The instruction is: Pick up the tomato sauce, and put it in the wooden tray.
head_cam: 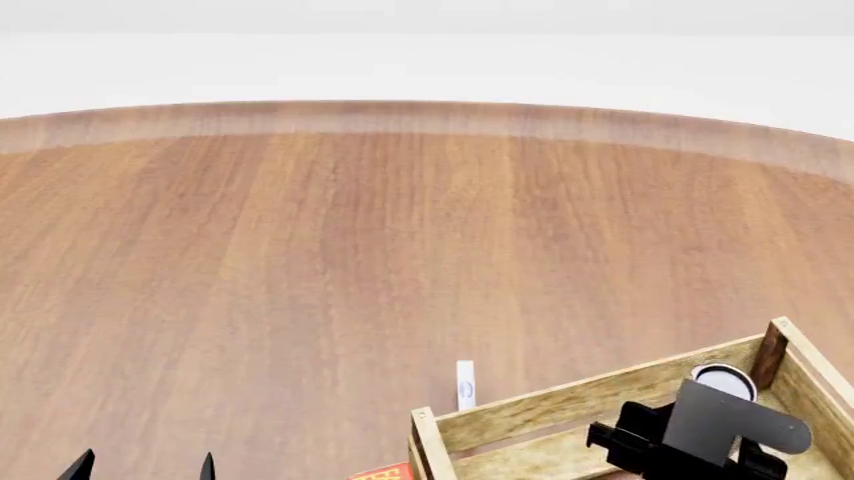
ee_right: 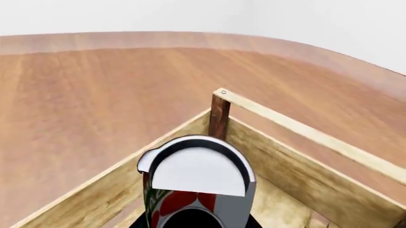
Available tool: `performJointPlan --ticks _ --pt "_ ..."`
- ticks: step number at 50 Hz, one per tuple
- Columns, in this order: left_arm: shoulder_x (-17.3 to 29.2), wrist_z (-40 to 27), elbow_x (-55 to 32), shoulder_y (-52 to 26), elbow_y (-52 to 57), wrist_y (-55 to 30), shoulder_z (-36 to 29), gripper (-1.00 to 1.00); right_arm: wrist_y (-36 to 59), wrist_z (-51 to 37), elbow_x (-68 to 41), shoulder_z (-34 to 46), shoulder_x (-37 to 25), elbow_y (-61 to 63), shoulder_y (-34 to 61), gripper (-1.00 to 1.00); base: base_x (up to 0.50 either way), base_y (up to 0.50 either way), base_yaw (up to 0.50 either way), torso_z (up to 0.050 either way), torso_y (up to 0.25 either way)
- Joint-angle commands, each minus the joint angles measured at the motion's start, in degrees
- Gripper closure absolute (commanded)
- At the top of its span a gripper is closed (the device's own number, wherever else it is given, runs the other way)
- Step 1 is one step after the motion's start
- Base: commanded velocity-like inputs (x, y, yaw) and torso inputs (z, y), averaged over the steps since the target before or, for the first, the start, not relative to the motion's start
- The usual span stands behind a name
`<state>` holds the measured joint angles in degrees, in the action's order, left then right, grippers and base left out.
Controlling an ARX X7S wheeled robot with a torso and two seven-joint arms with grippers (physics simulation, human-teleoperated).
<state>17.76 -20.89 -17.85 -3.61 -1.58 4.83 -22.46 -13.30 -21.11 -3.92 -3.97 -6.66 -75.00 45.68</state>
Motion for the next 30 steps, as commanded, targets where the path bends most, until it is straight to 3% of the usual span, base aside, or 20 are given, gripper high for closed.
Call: performJointPlan --ticks 1,30 --pt "0.10 -0.12 -0.10 -0.04 -0.02 0.05 -0.14 -1.00 1.72 -1.29 3.99 -1.01 0.10 0.01 -0.19 1.00 0.00 0.00 0.00 0.000 0.000" --pt "0.33 -0.40 -0.34 -0.15 -0.06 0.19 -0.50 -1.00 8.08 1.29 3.78 -3.15 0.01 0.01 0.53 1.00 0.00 0.00 0.00 0.000 0.000"
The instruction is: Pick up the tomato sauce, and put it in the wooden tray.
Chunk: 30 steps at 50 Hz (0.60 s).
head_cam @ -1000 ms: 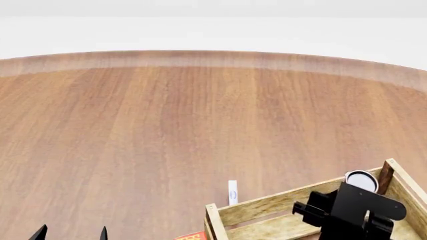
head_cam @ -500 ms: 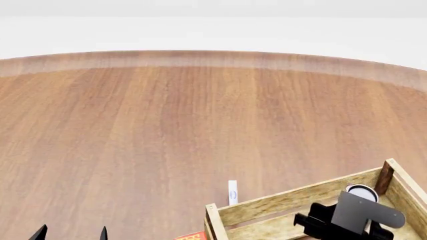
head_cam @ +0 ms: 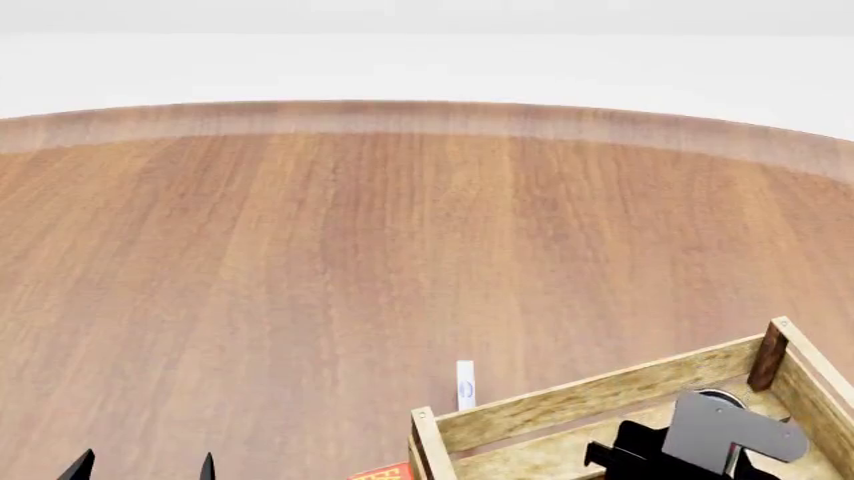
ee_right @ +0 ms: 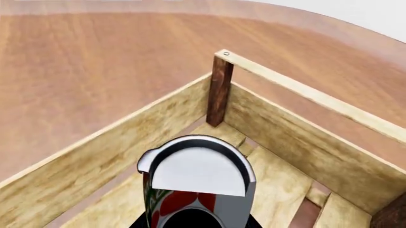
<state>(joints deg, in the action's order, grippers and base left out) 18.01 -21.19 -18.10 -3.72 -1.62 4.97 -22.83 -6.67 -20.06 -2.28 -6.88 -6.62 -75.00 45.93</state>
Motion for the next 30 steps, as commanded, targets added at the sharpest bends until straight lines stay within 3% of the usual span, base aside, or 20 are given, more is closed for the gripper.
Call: performJointPlan --ticks 1,30 --pt "0.09 -0.11 -0.10 -0.04 -0.02 0.05 -0.14 -1.00 1.53 0.32 2.16 -0.23 -0.03 0.01 0.28 1.00 0.00 0.00 0.00 0.000 0.000" --pt "0.32 -0.39 -0.33 -0.15 -0.06 0.19 -0.48 -1.00 1.90 0.62 2.24 -0.29 -0.06 0.01 0.36 1.00 0.00 0.00 0.00 0.000 0.000"
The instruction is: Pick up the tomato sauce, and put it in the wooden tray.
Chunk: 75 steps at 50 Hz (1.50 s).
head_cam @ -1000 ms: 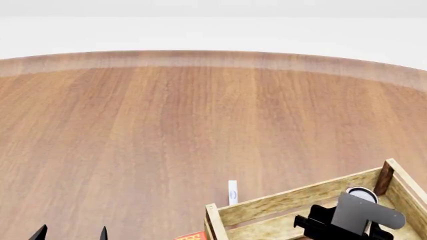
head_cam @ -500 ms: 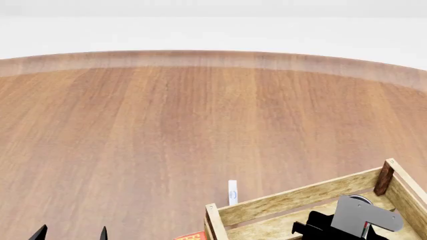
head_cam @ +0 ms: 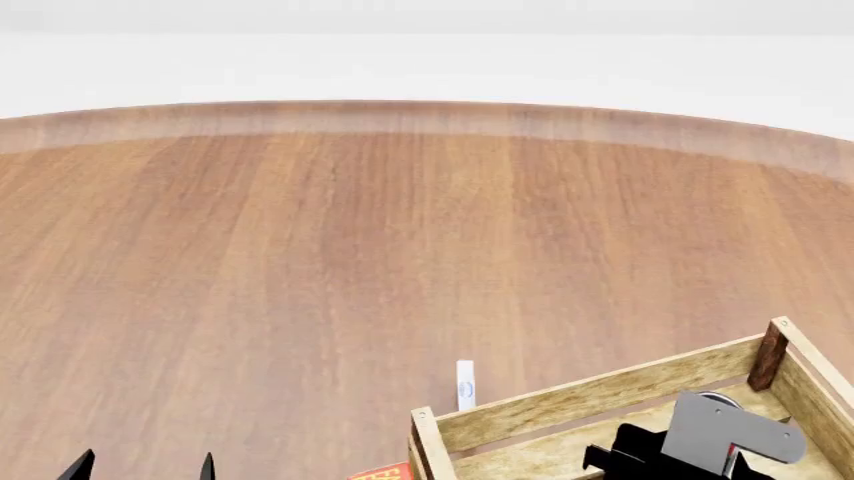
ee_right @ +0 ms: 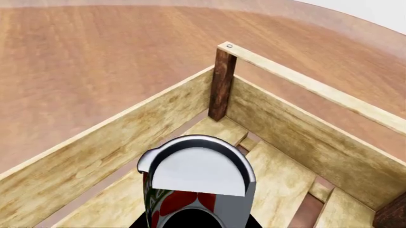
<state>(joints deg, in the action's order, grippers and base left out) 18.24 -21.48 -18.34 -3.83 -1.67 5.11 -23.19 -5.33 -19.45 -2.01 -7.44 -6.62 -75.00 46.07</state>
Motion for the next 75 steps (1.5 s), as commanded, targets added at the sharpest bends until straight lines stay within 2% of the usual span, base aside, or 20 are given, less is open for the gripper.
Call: performJointPlan --ticks 1,4,5,56,75 --pt "0.09 -0.11 -0.09 -0.04 -0.02 0.05 -0.13 -1.00 0.58 -0.06 1.98 0.28 -0.04 0.01 0.20 1.00 0.00 0.00 0.00 0.000 0.010" --pt "0.11 -0.14 -0.11 -0.05 -0.02 0.07 -0.17 -1.00 0.73 -0.17 1.98 0.26 -0.06 0.01 0.27 1.00 0.00 0.00 0.00 0.000 0.000" --pt "0.12 -0.15 -0.12 -0.06 -0.02 0.07 -0.18 -1.00 0.82 -0.18 1.98 0.26 -0.06 0.01 0.29 -1.00 0.00 0.00 0.00 0.000 0.000" --pt "0.49 -0.60 -0.51 -0.23 -0.09 0.29 -0.75 -1.00 0.15 1.00 2.02 1.03 0.01 0.01 0.20 -1.00 0.00 0.00 0.00 0.000 0.000" --pt "0.63 -0.76 -0.64 -0.30 -0.12 0.38 -0.96 -1.00 -10.64 1.05 2.01 2.39 0.20 0.02 -0.96 -1.00 0.00 0.00 0.00 0.000 0.000"
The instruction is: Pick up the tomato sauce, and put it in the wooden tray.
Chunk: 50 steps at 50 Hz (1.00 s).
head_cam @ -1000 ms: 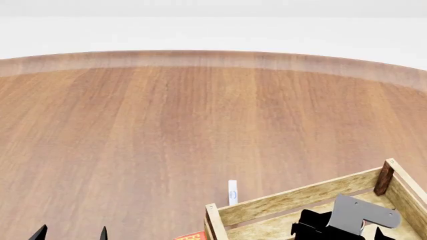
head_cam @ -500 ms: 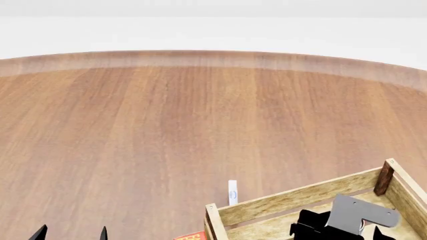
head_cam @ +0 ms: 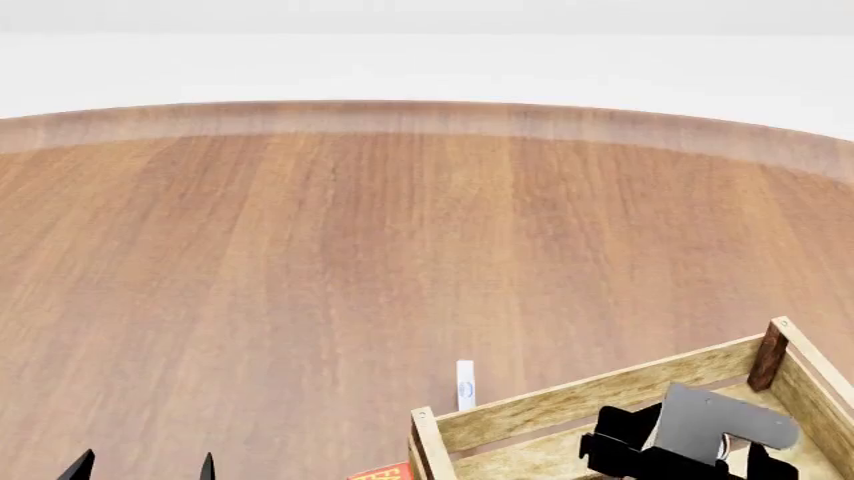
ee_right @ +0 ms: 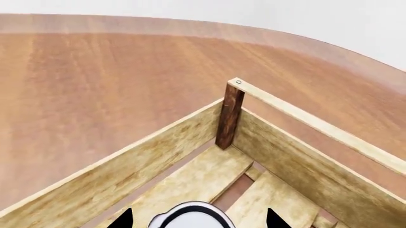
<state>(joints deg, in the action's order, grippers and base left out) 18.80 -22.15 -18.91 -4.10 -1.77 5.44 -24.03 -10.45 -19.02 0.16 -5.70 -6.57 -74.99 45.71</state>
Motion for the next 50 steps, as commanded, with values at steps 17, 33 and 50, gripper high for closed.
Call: performJointPlan --ticks 17,33,50 --pt "0.19 -0.23 -0.20 -0.09 -0.04 0.12 -0.29 -1.00 -19.15 0.22 0.21 1.05 0.39 0.02 -2.29 -1.00 0.00 0.00 0.00 0.000 0.000" --pt "0.30 -0.36 -0.31 -0.15 -0.06 0.18 -0.46 -1.00 -14.29 11.94 -4.97 0.44 2.62 16.92 -8.59 -1.00 0.00 0.00 0.00 0.000 0.000" --pt "0.41 -0.50 -0.42 -0.20 -0.08 0.25 -0.63 -1.00 4.82 11.37 -5.95 5.19 2.67 63.69 -28.47 -1.00 0.00 0.00 0.00 0.000 0.000"
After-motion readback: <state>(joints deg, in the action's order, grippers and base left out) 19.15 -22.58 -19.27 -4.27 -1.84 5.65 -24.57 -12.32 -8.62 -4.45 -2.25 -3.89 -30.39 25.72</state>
